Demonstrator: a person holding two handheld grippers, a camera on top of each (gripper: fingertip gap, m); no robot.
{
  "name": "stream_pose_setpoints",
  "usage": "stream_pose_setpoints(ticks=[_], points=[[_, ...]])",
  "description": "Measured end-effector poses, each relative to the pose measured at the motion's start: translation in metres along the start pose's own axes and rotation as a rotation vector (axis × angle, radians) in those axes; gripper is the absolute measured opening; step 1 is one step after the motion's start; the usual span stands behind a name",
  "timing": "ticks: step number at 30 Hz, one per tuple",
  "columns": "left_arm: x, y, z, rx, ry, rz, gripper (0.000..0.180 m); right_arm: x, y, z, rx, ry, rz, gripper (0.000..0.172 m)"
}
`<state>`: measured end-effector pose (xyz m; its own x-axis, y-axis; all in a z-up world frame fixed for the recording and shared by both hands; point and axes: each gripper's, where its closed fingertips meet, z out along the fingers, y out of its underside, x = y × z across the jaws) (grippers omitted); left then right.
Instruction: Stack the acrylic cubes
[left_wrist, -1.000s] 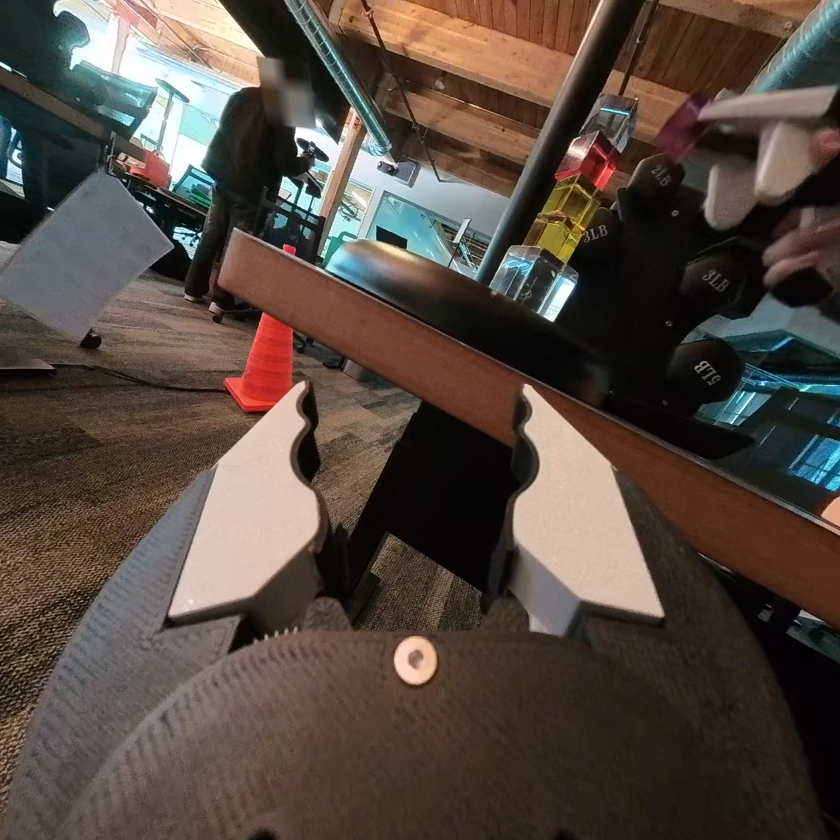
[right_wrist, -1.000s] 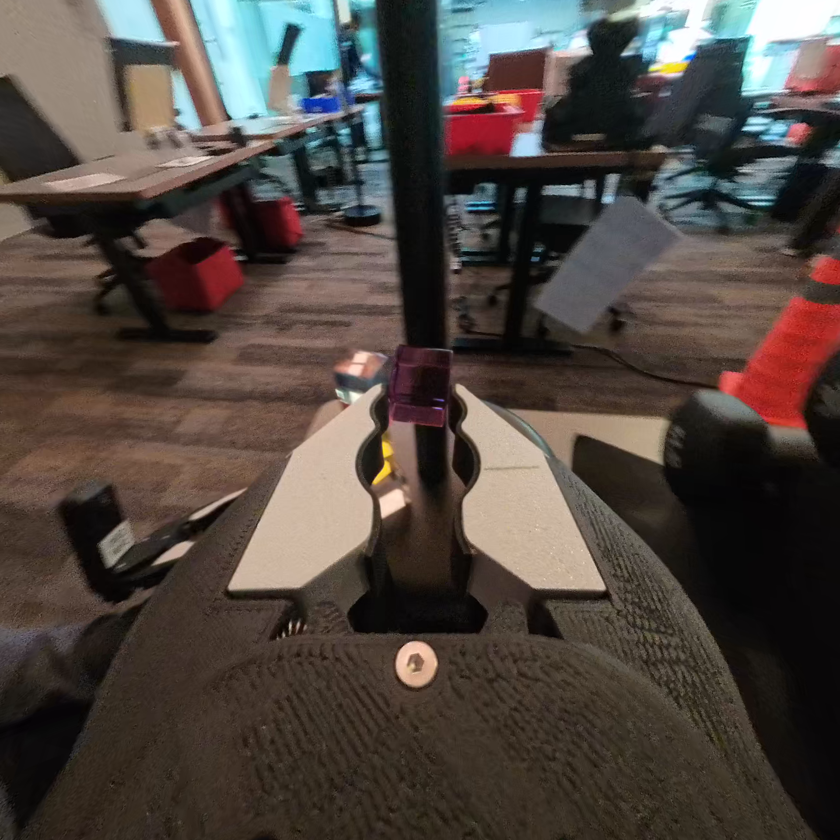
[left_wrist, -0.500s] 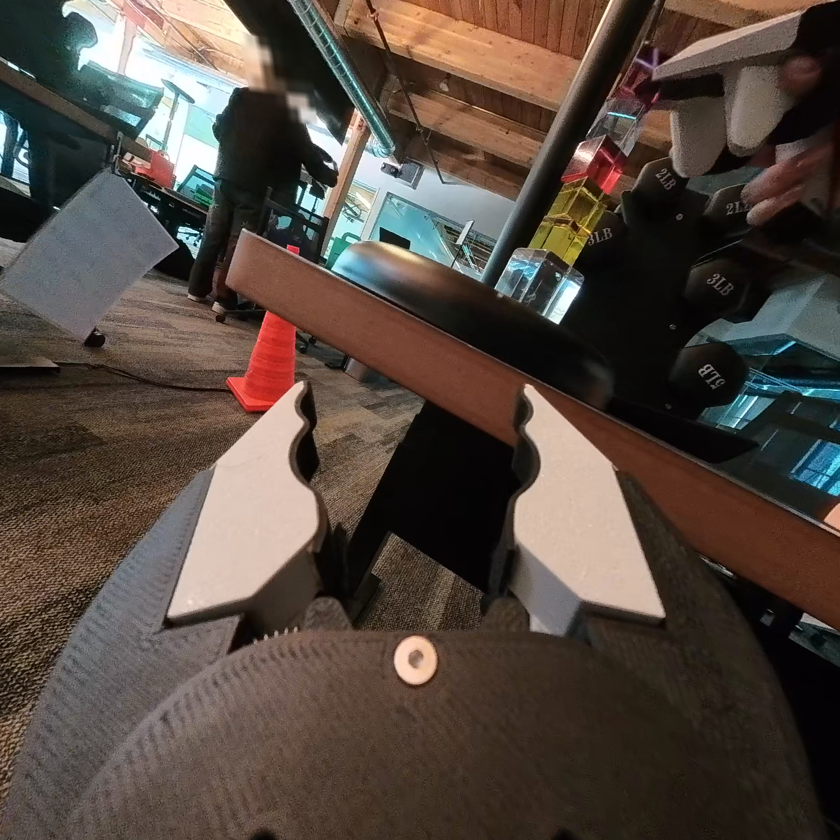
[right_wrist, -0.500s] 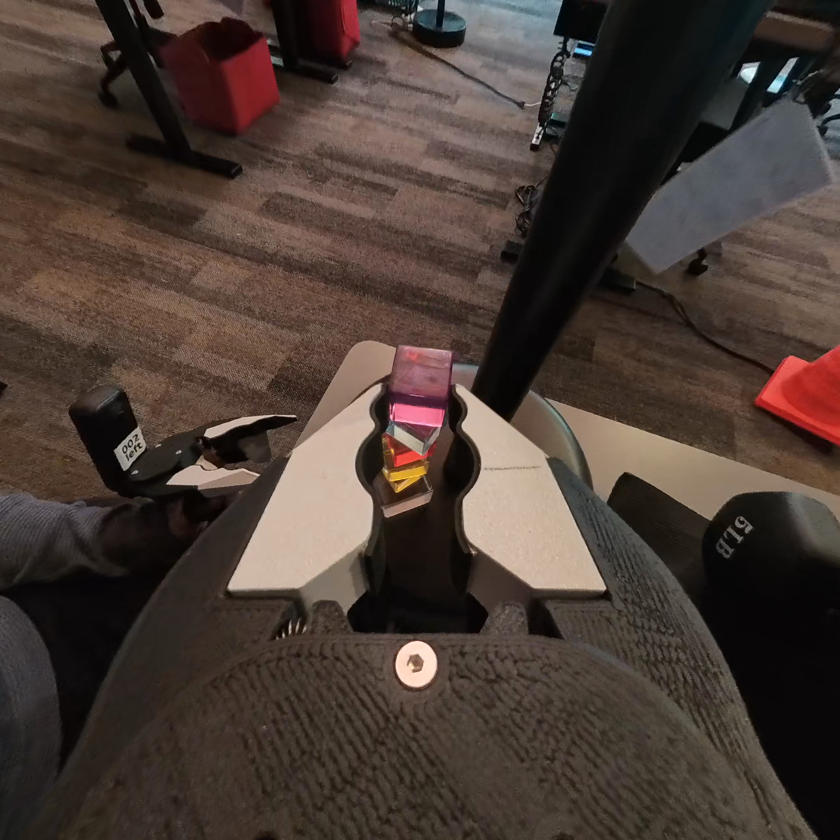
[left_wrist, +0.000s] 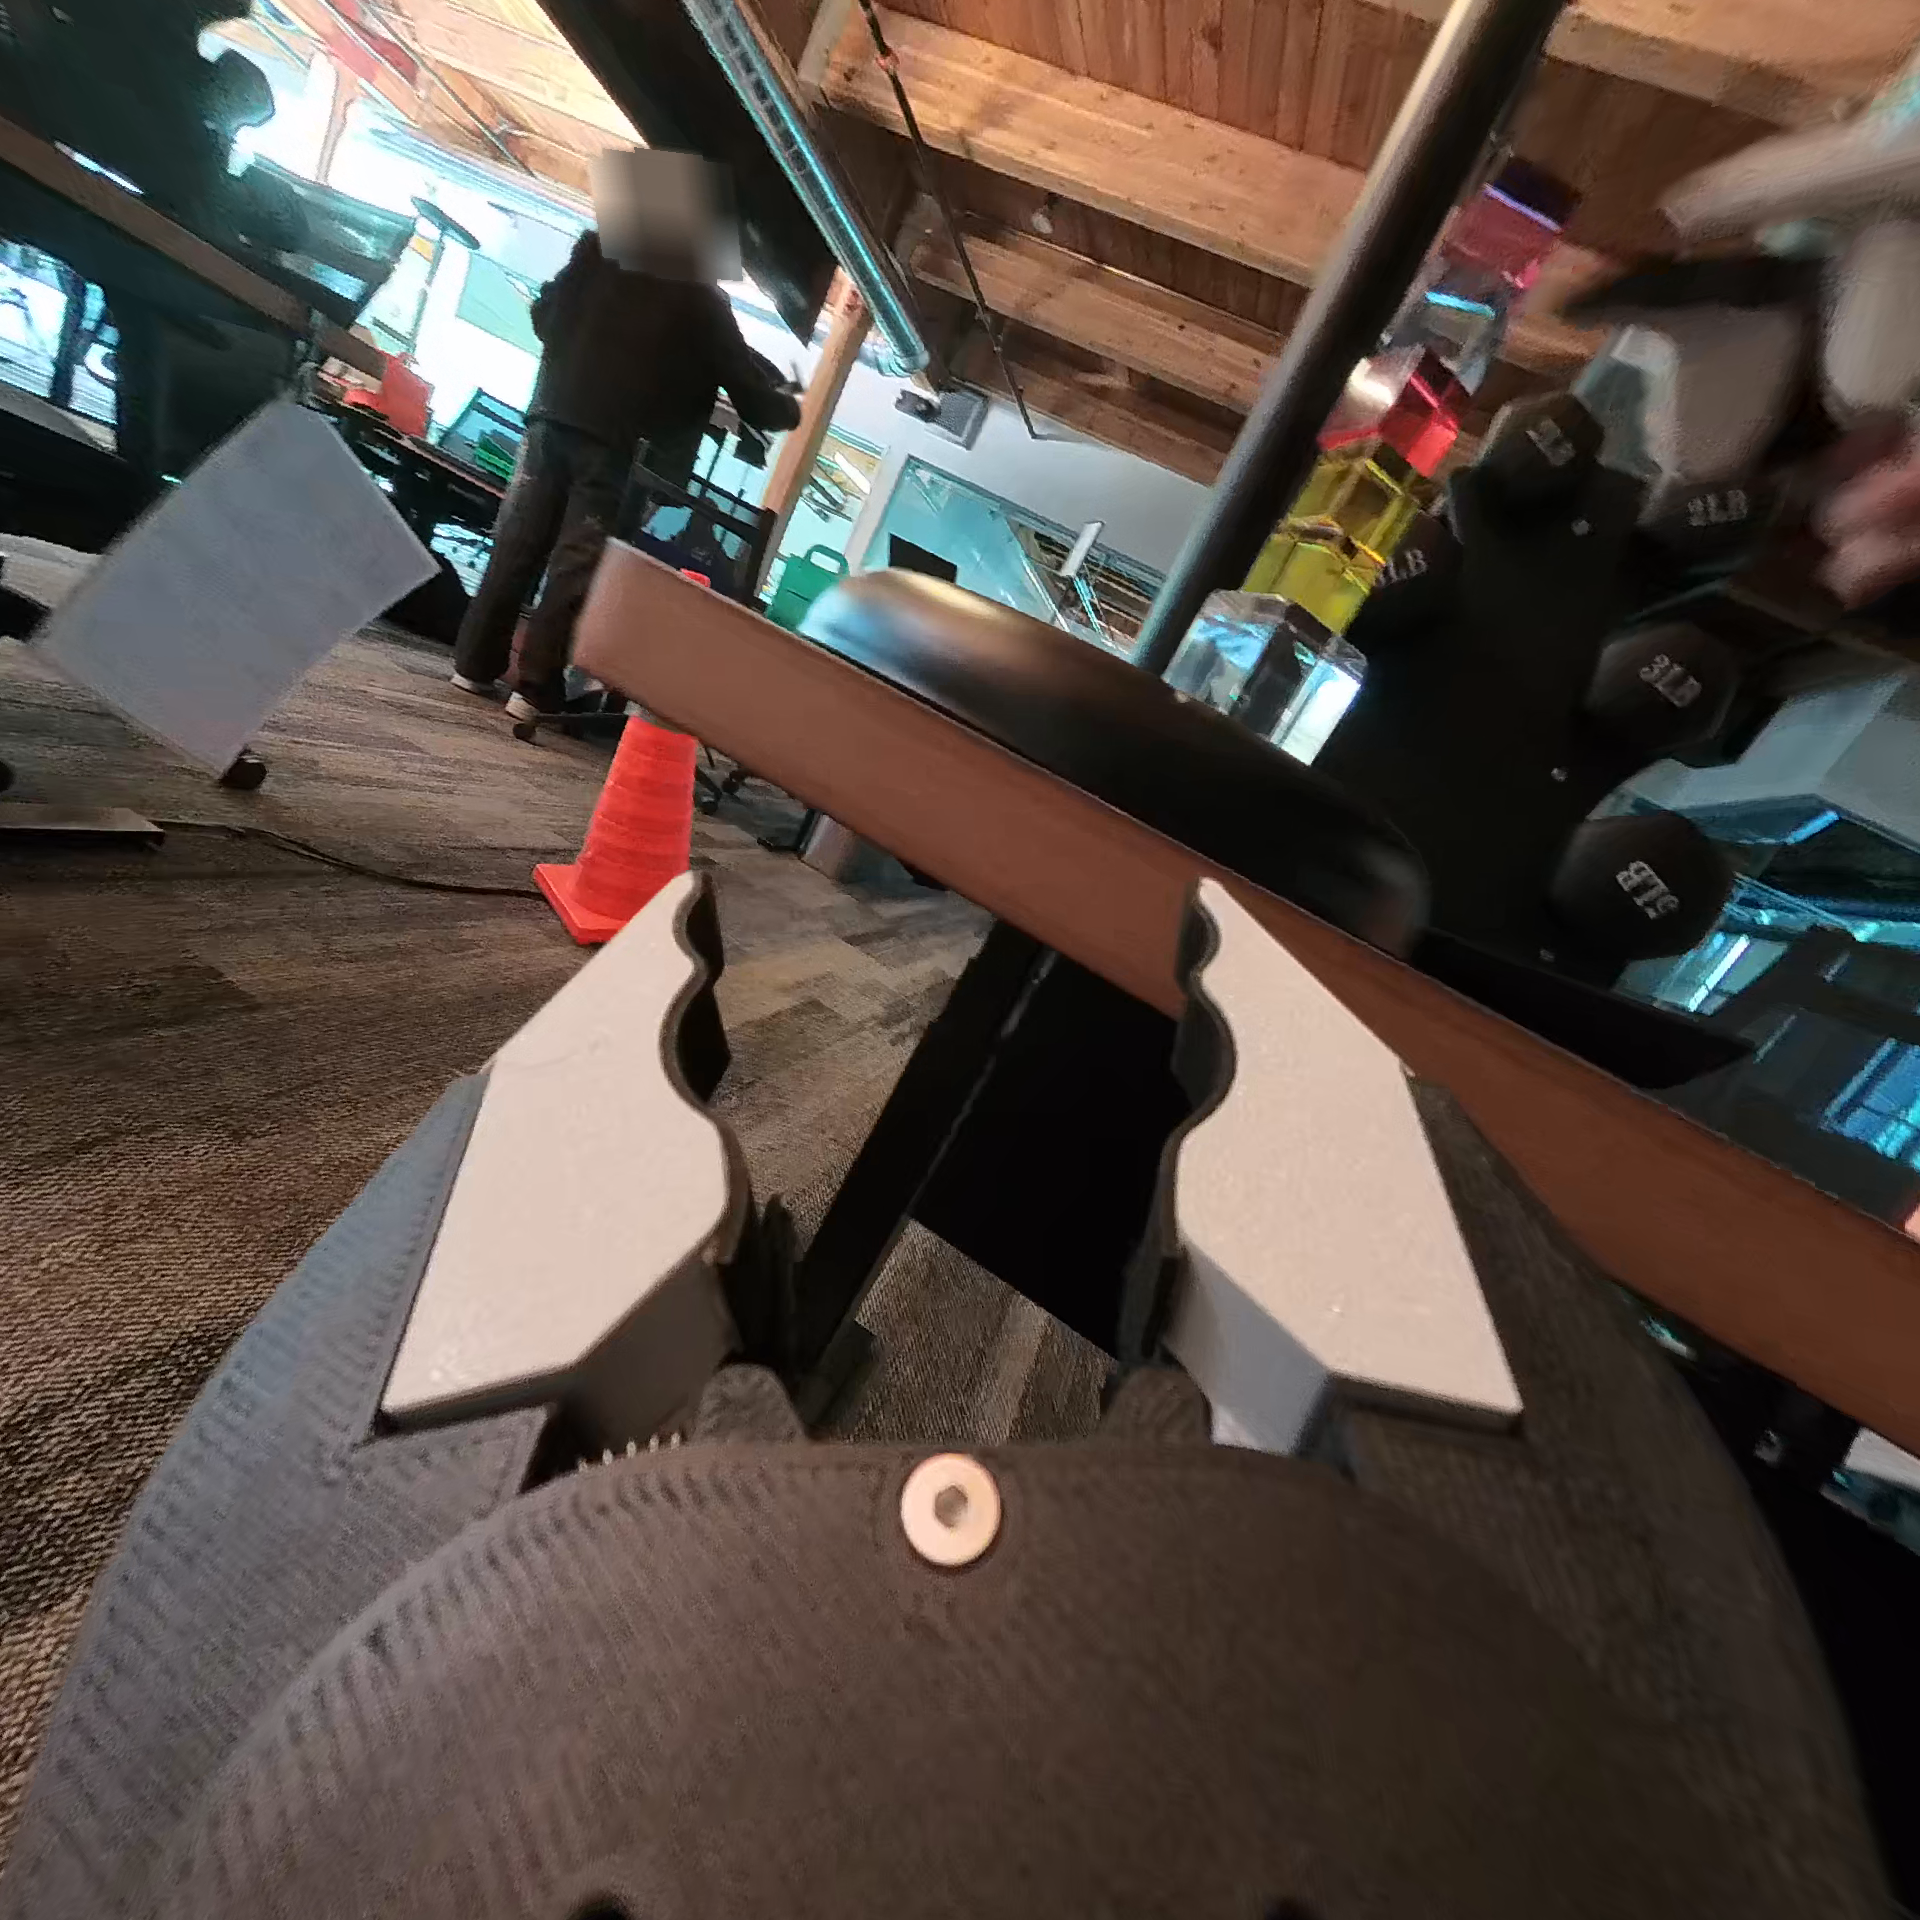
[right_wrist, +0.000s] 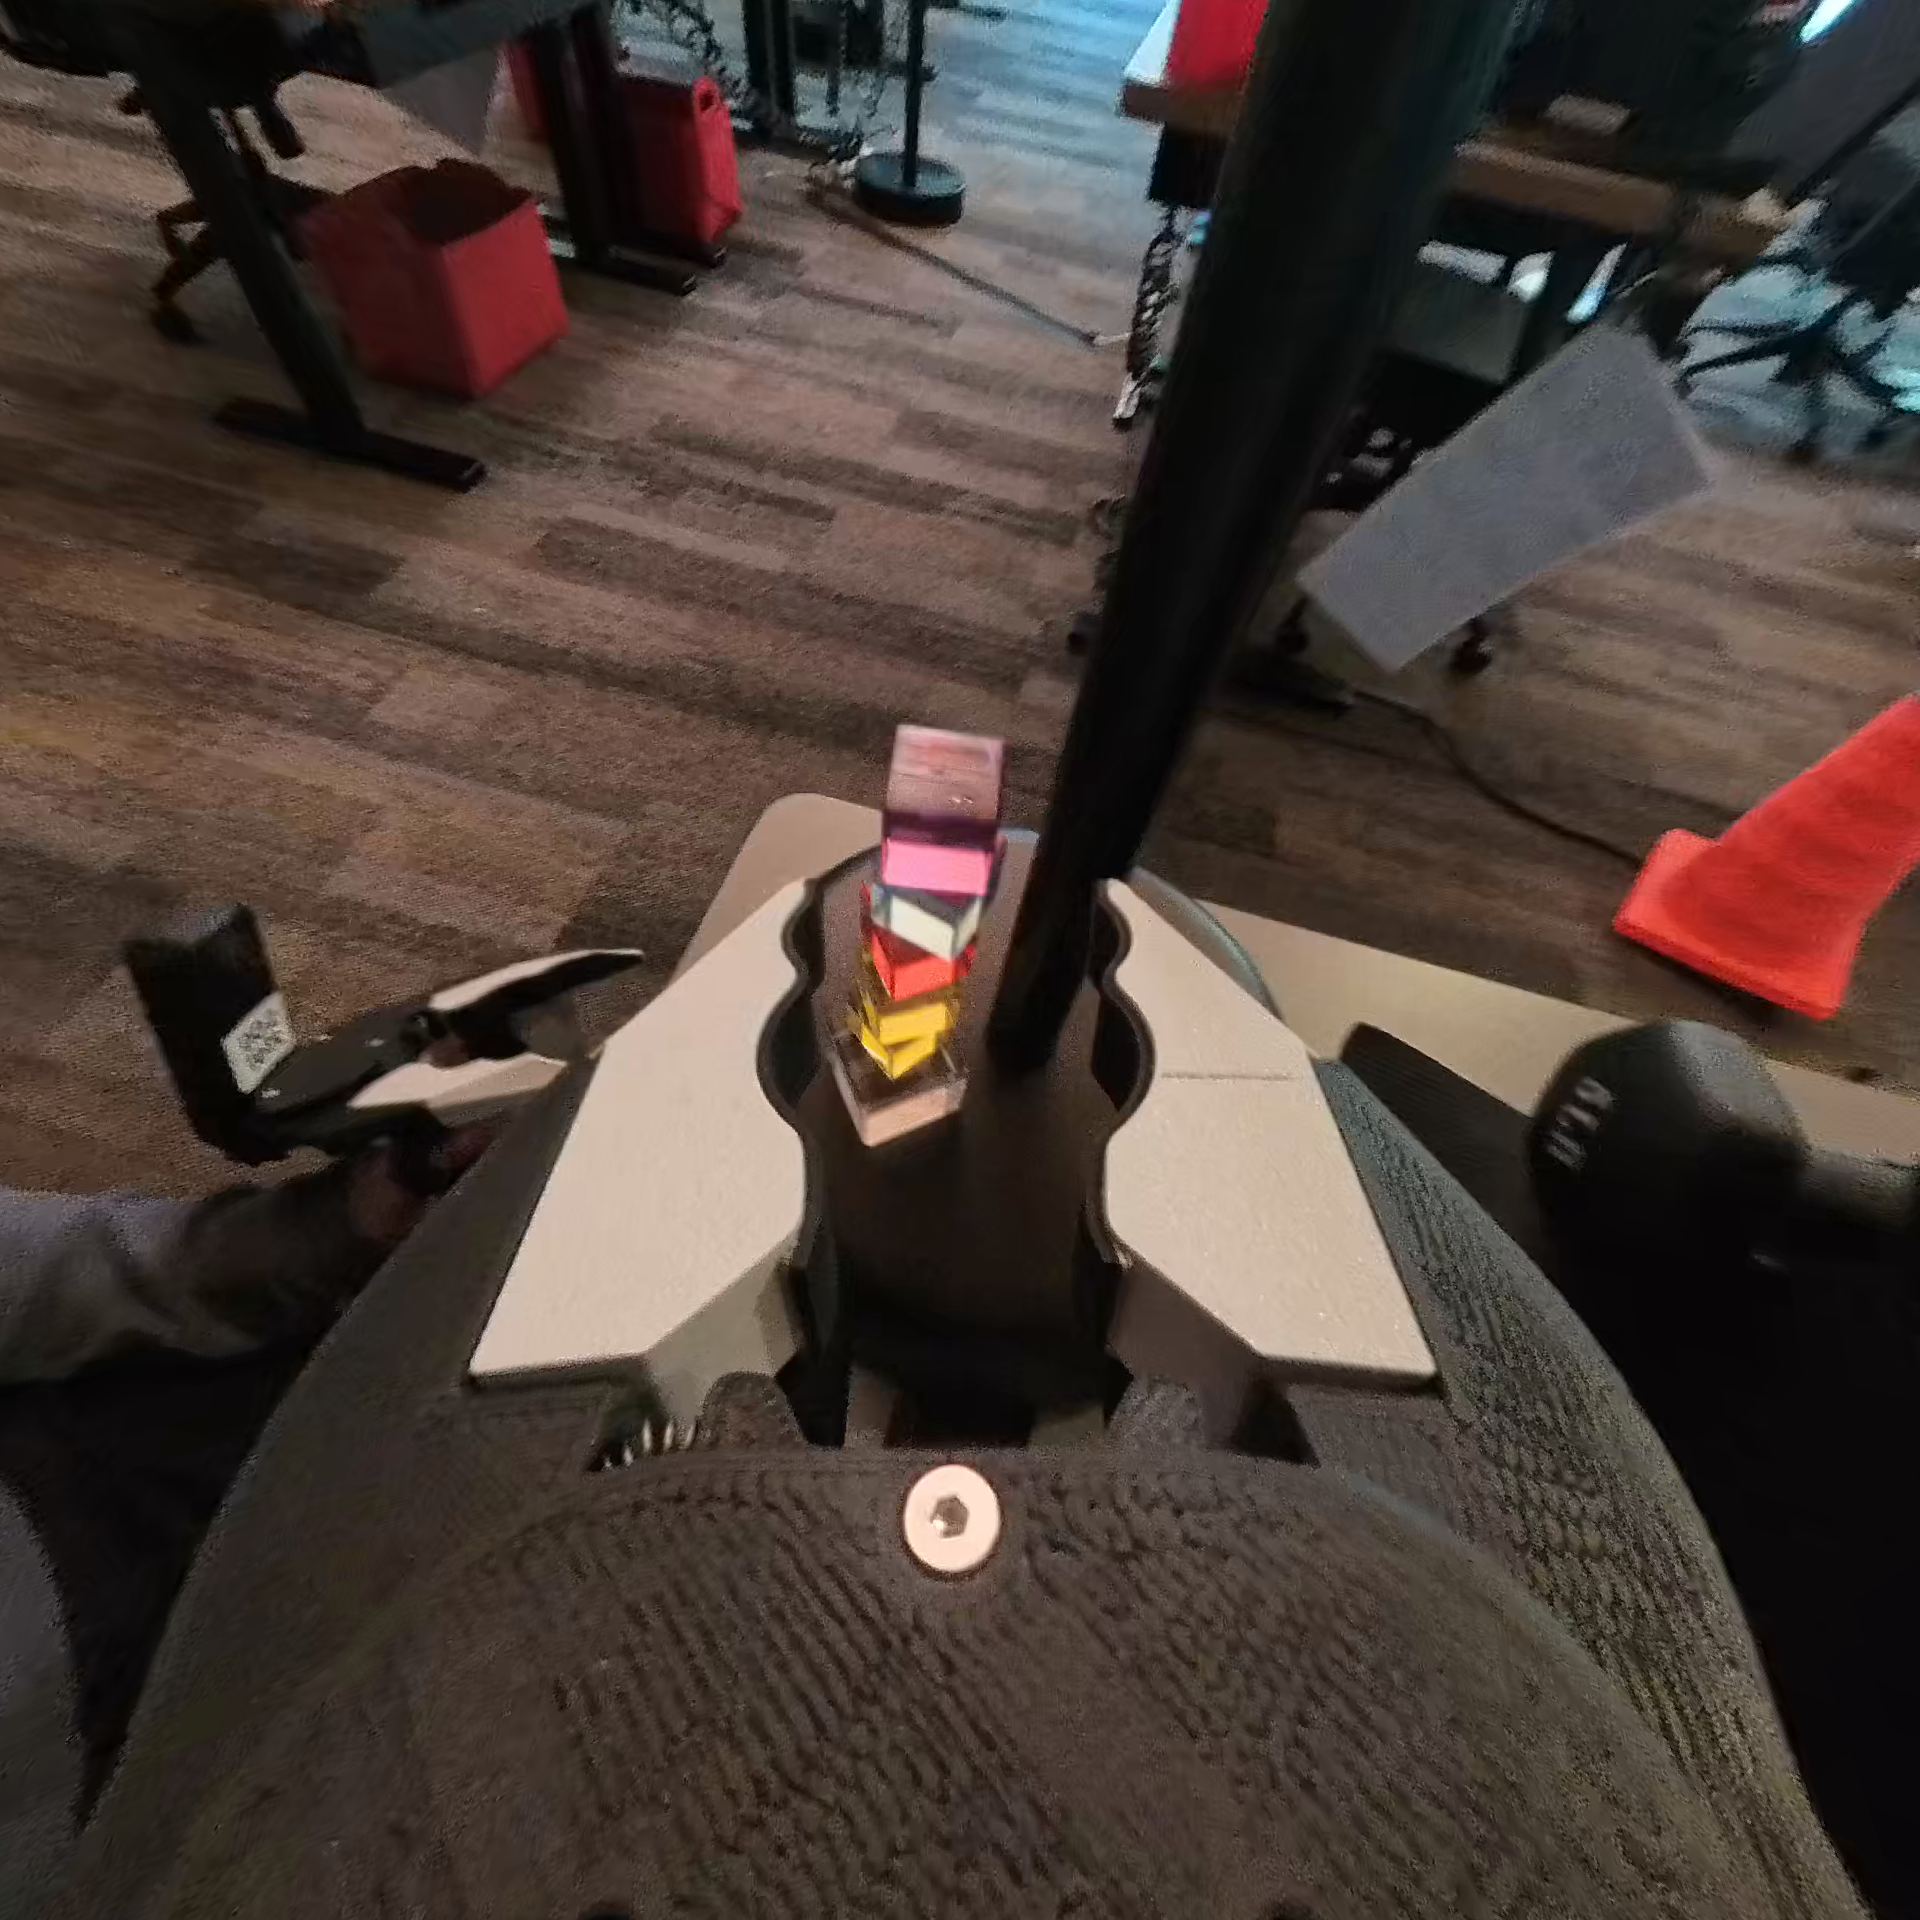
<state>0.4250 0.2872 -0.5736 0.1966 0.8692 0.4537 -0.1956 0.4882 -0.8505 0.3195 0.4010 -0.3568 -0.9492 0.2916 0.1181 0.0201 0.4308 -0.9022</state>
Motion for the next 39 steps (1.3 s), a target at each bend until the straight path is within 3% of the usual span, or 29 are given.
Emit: stream_pose_setpoints(ticks=[6,10,12,13,17,23,30,39], points=[[-0.003,-0.004,0.002,0.025,-0.014,-0.019,0.089,0.010,0.058,-0.030,0.160,0.265,-0.179,0.037],[-0.011,-0.017,0.004,0.061,-0.034,-0.023,0.087,-0.018,0.098,-0.035,0.363,0.285,-0.166,0.017],[-0.007,-0.032,0.002,0.071,-0.082,0.036,0.075,-0.032,0.115,-0.035,0.391,0.282,-0.293,0.000],[-0.006,-0.039,0.002,0.066,-0.115,0.094,0.062,-0.037,0.118,-0.033,0.381,0.277,-0.352,0.000],[0.016,-0.074,0.020,0.022,-0.145,0.277,0.034,-0.042,0.107,-0.033,0.407,0.269,-0.401,0.000],[0.038,-0.060,0.087,-0.367,-0.133,0.266,0.022,-0.041,0.118,-0.042,0.413,0.270,-0.290,0.000],[0.042,-0.068,0.110,-0.389,-0.186,0.426,0.000,-0.031,0.117,-0.048,0.459,0.249,-0.201,0.000],[0.054,-0.061,0.126,-0.443,-0.127,0.404,0.008,-0.025,0.115,-0.054,0.500,0.236,-0.141,0.000]])
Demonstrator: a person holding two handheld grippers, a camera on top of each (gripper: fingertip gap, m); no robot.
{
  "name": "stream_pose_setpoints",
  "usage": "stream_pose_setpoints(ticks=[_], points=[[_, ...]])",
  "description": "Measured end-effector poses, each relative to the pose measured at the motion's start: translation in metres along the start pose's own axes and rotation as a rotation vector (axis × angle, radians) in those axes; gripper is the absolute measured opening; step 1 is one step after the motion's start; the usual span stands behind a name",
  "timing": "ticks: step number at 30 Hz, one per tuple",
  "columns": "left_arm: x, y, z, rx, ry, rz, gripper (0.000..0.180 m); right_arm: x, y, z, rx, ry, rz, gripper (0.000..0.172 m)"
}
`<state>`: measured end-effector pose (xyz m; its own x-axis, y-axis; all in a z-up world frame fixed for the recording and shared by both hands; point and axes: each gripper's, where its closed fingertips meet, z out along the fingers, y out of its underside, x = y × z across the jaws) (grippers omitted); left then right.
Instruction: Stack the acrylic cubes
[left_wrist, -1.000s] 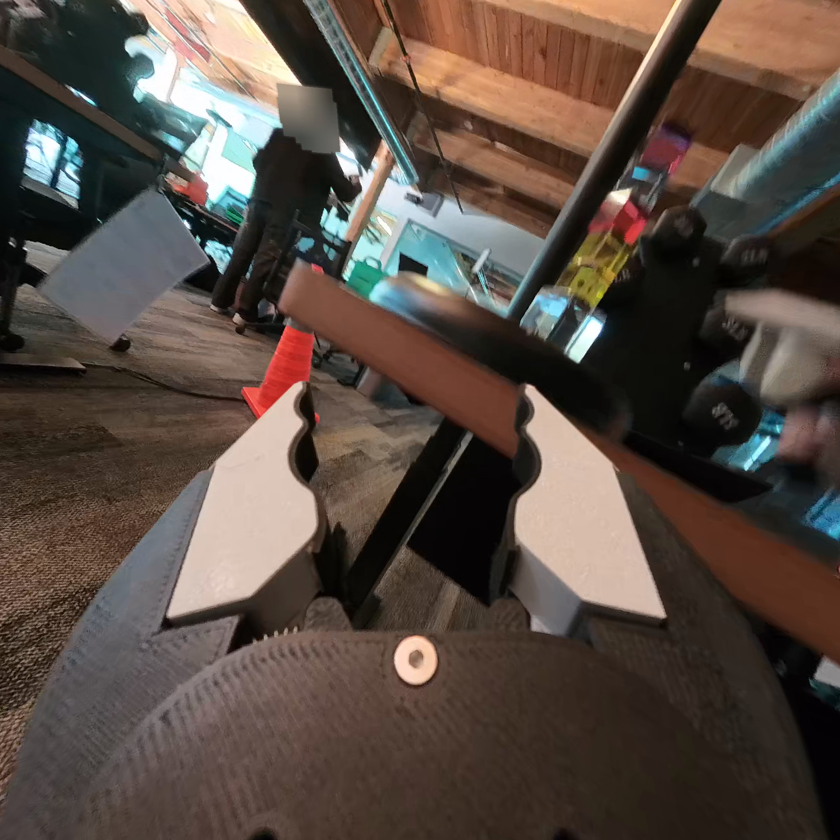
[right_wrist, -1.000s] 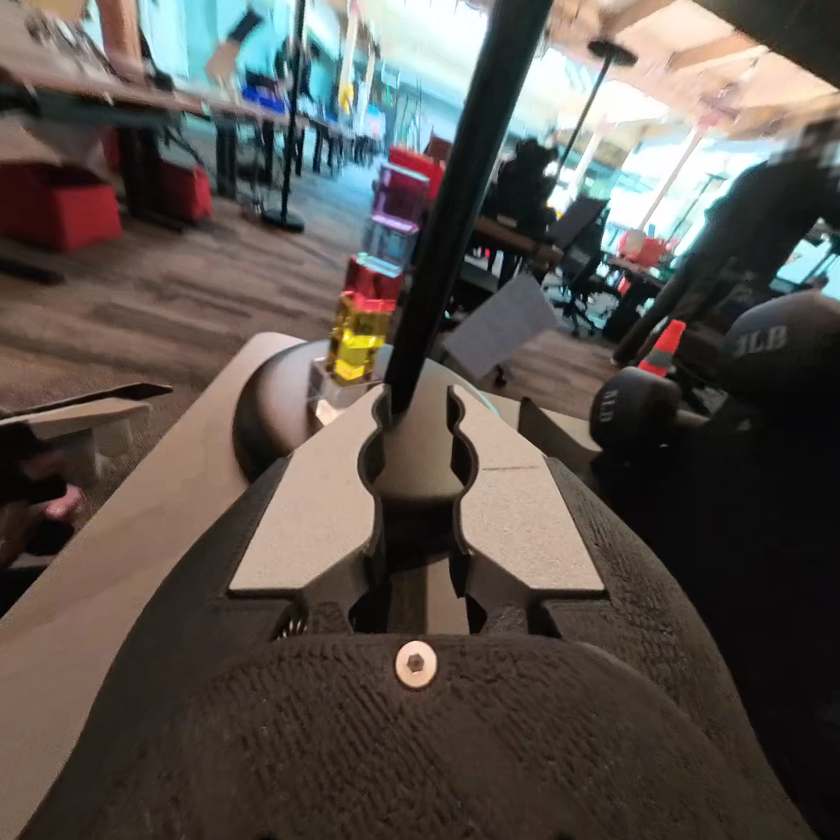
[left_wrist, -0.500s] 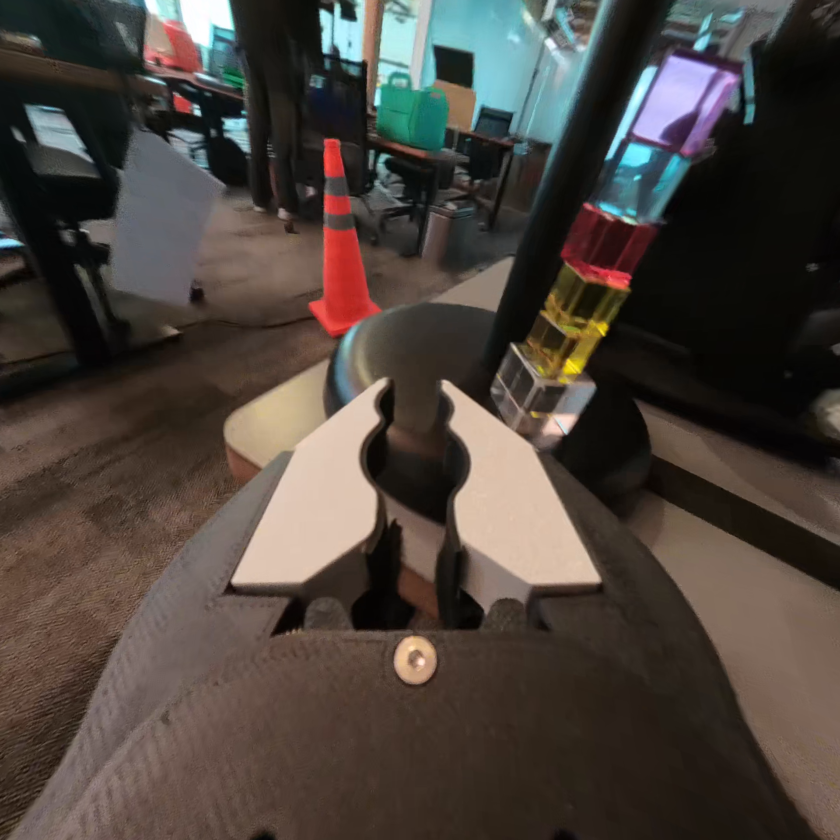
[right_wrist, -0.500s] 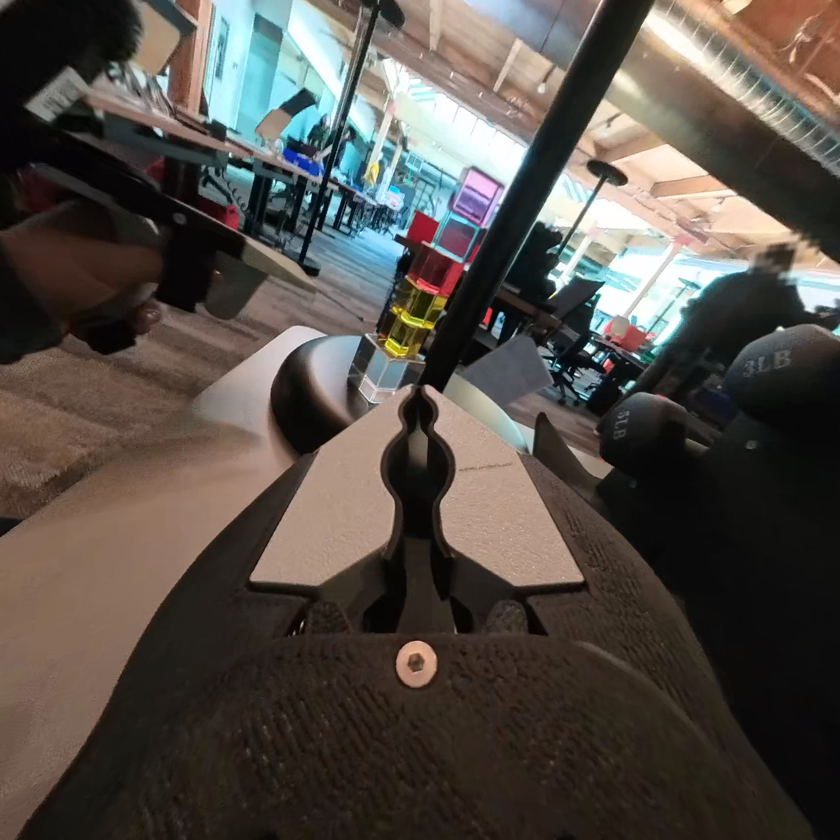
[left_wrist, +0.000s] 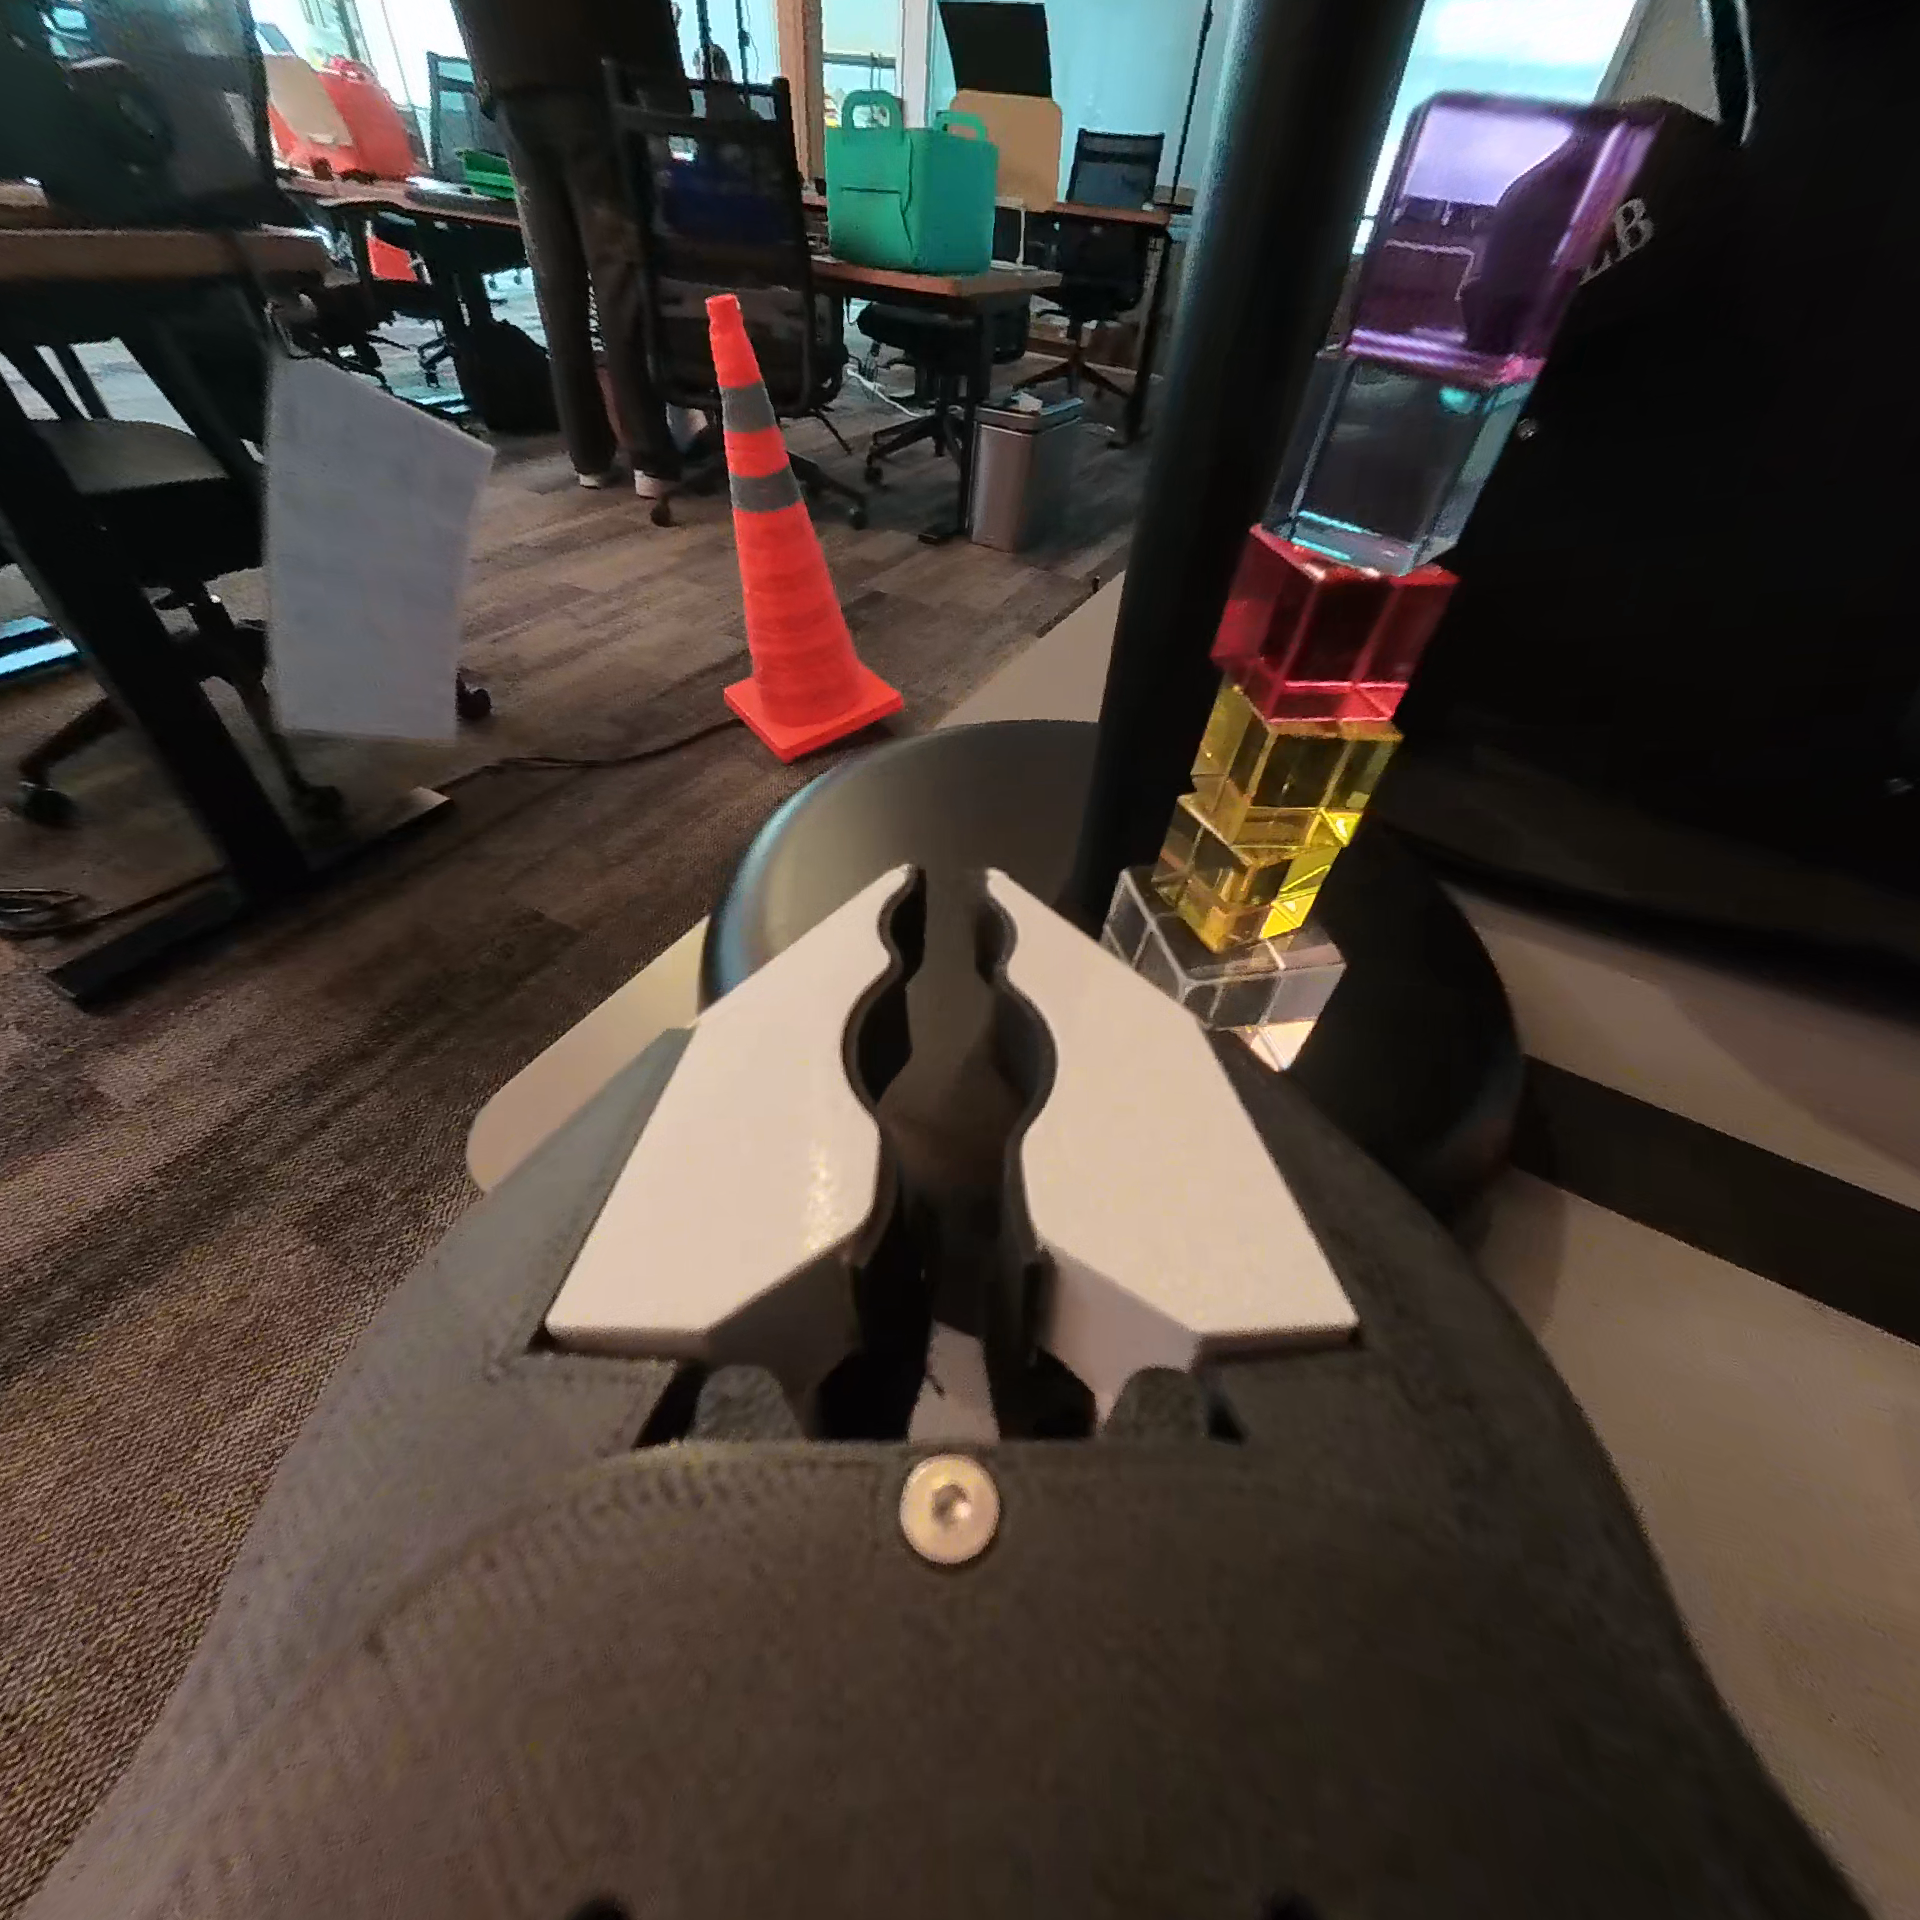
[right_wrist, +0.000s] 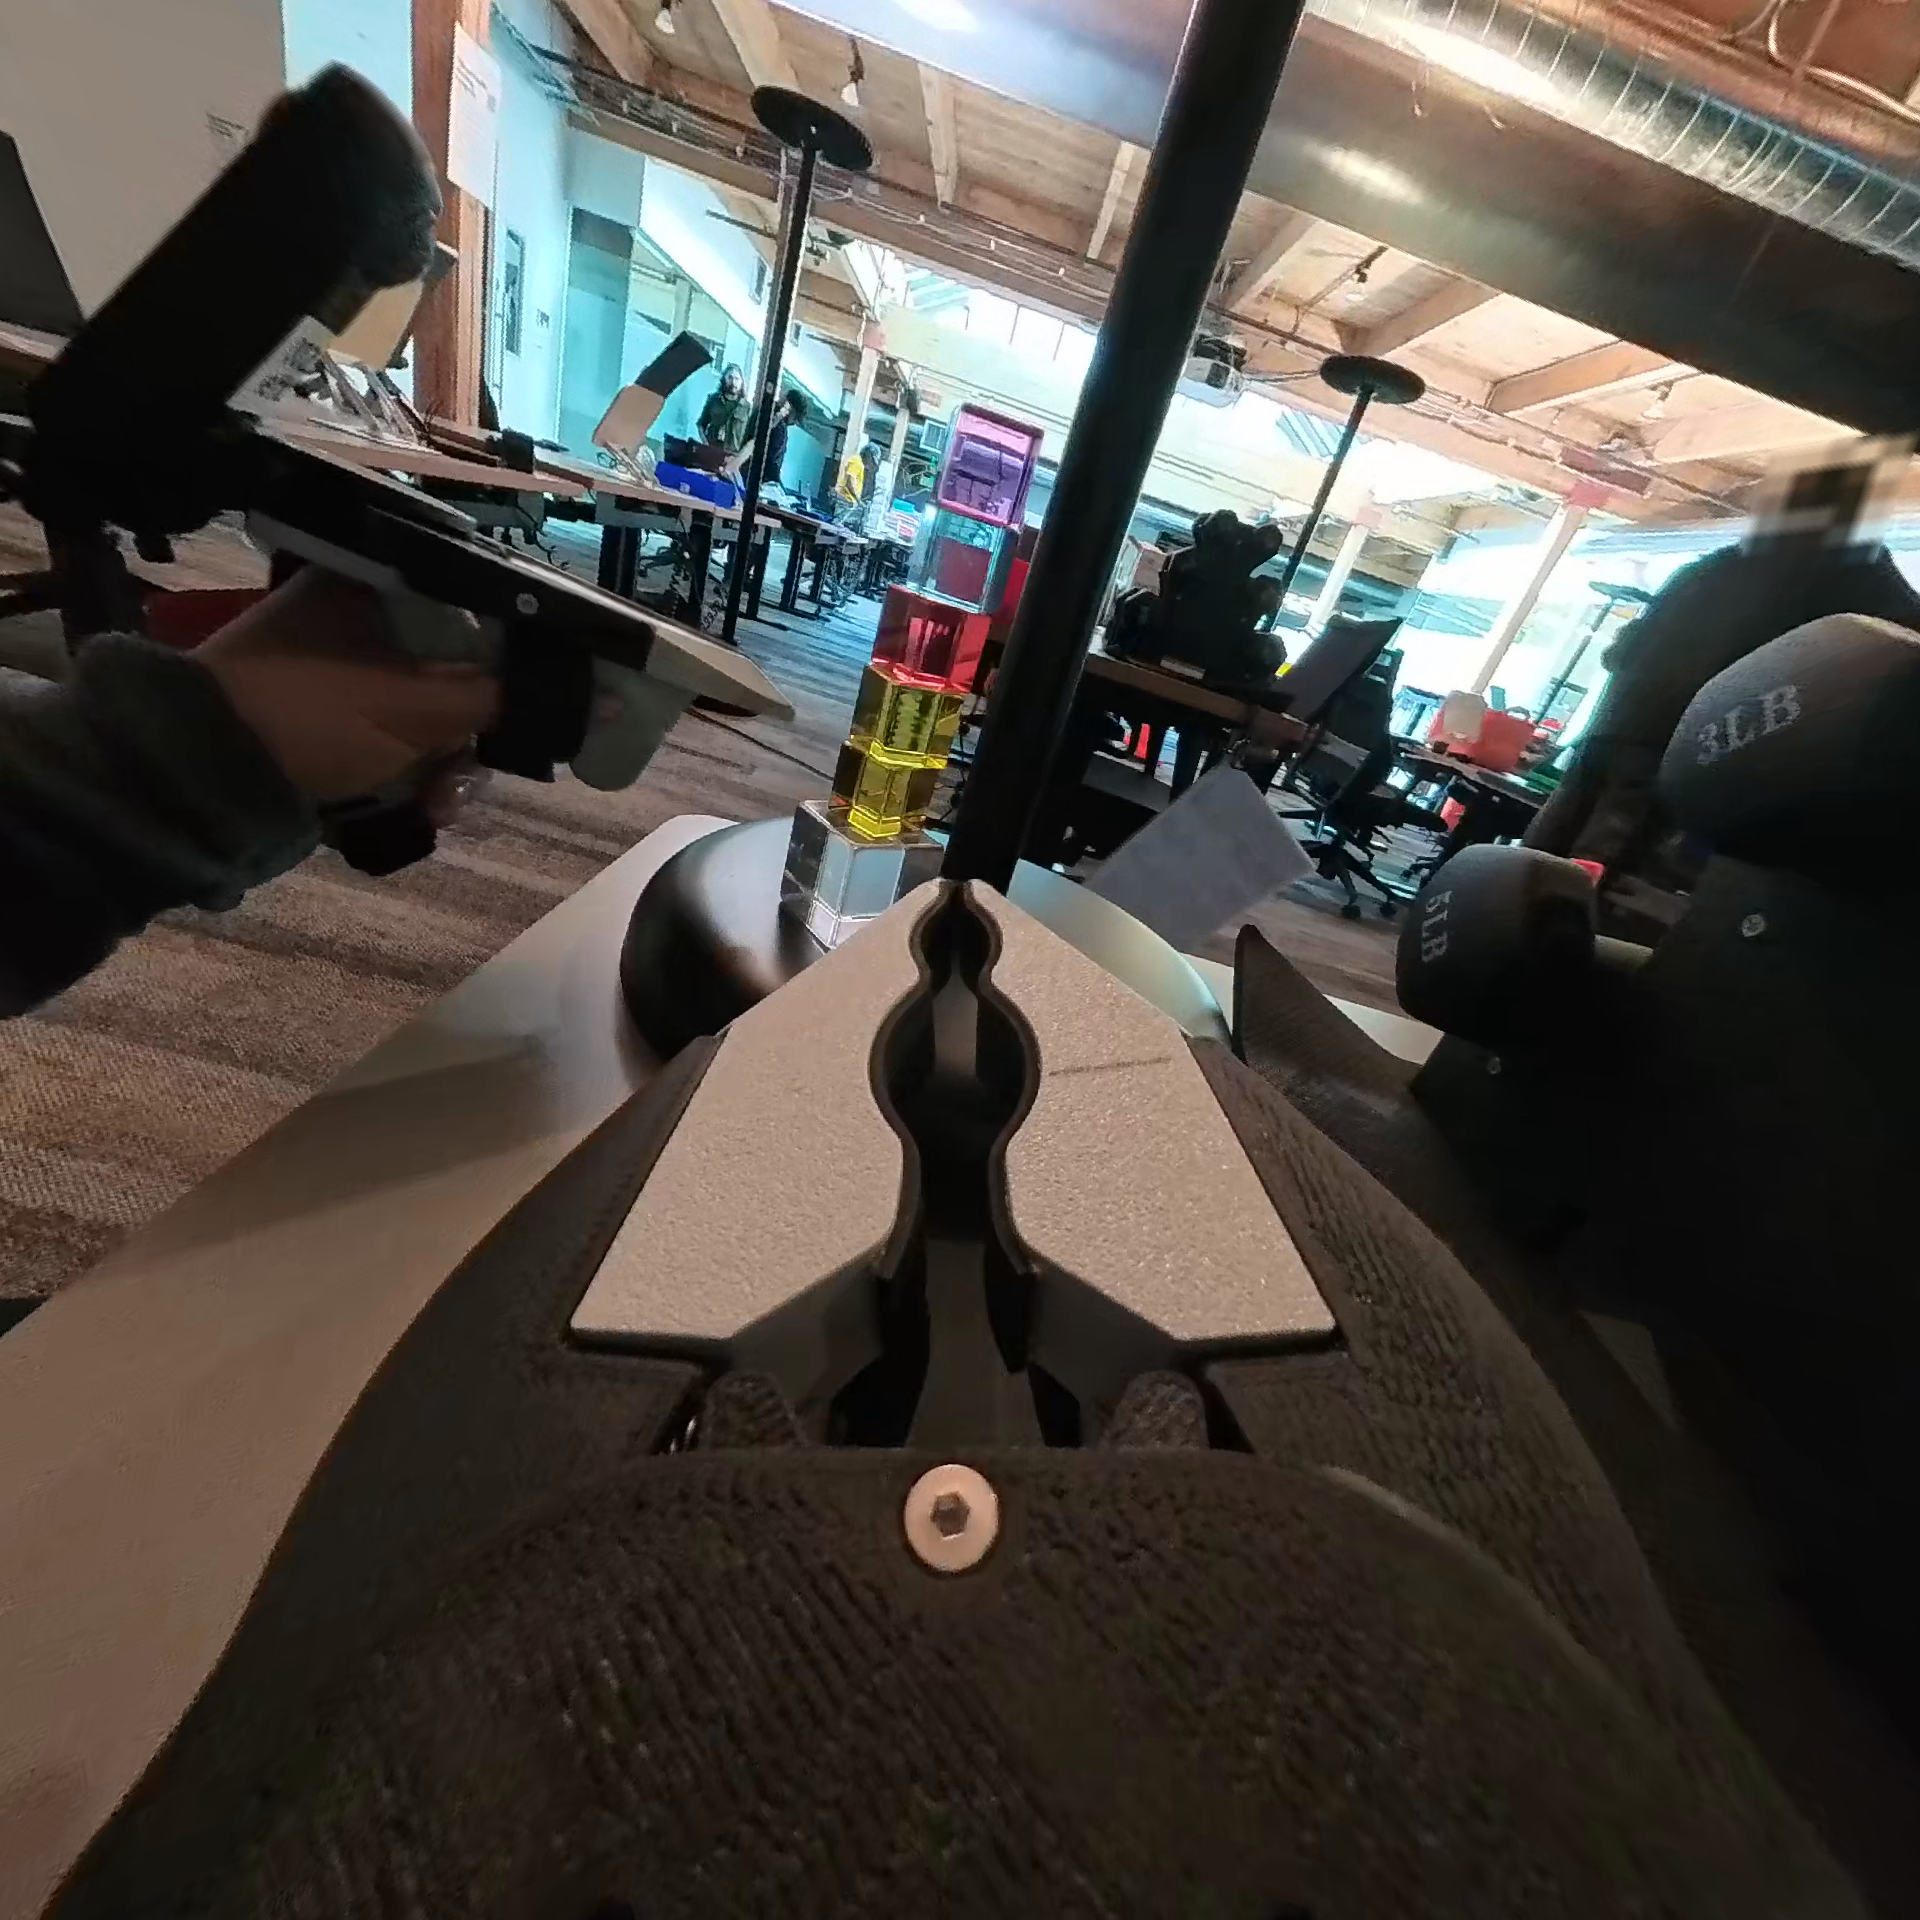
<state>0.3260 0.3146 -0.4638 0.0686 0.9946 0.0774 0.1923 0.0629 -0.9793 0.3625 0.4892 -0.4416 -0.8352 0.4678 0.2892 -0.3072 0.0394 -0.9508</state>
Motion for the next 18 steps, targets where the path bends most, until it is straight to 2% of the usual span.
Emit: stream_pose_setpoints(ticks=[6,10,13,18], points=[[0.008,0.008,0.007,-0.035,0.052,-0.025,0.013,-0.002,0.001,0.002,-0.011,-0.006,-0.011,0.000],[0.011,0.023,0.017,-0.132,0.099,-0.052,0.016,0.000,0.001,0.001,-0.006,0.004,-0.009,0.000],[0.007,0.032,0.024,-0.179,0.078,-0.053,0.011,0.002,0.000,0.001,-0.003,0.011,-0.001,0.000],[0.012,0.029,0.029,-0.203,0.052,-0.033,0.002,0.003,0.000,0.001,-0.001,0.017,0.004,0.000]])
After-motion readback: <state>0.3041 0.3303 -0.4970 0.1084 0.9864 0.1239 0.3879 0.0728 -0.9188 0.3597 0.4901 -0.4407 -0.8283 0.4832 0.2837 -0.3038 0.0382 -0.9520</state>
